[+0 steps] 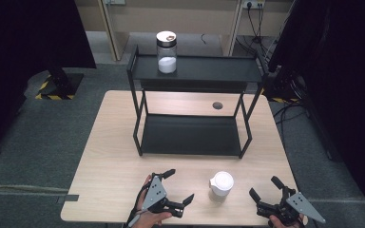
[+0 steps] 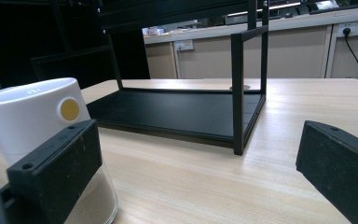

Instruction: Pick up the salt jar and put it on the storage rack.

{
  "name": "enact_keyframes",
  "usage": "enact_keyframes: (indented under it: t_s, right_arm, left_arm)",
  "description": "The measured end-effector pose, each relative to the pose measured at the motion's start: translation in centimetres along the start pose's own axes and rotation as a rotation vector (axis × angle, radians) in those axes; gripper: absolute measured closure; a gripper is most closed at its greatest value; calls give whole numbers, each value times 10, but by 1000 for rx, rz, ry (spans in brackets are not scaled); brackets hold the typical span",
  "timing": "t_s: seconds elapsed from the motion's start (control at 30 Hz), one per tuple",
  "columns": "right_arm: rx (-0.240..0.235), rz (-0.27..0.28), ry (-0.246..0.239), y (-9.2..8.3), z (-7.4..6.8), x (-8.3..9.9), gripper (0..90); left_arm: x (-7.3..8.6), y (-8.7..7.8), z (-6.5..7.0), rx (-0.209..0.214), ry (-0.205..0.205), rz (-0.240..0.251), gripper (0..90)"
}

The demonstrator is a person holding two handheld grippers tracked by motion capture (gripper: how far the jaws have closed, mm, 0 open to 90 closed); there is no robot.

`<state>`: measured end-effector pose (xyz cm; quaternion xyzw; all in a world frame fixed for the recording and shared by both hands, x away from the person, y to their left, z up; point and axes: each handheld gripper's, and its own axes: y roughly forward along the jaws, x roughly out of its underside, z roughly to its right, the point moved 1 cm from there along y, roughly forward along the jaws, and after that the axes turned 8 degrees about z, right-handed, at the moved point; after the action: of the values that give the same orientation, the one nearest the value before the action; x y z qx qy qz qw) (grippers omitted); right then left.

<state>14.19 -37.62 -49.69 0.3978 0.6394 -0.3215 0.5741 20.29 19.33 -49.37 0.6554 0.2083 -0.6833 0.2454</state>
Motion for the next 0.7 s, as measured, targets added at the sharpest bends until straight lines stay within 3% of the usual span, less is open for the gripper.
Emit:
enact_keyframes:
  t_s: [0.3, 0.43, 0.53, 0.7]
  right_arm:
    - [0, 0, 0, 0, -1, 0, 1]
    - [-2, 0, 1, 0, -1, 0, 1]
    - [-6, 3, -3, 0, 0, -1, 1]
    - [-6, 0, 0, 0, 0, 0, 1]
  left_arm:
    - [13, -14, 0, -16, 3, 10, 1]
    - [15, -16, 1, -22, 19, -2, 1]
    - [16, -17, -1, -18, 2, -2, 1]
    - [15, -18, -3, -18, 6, -2, 1]
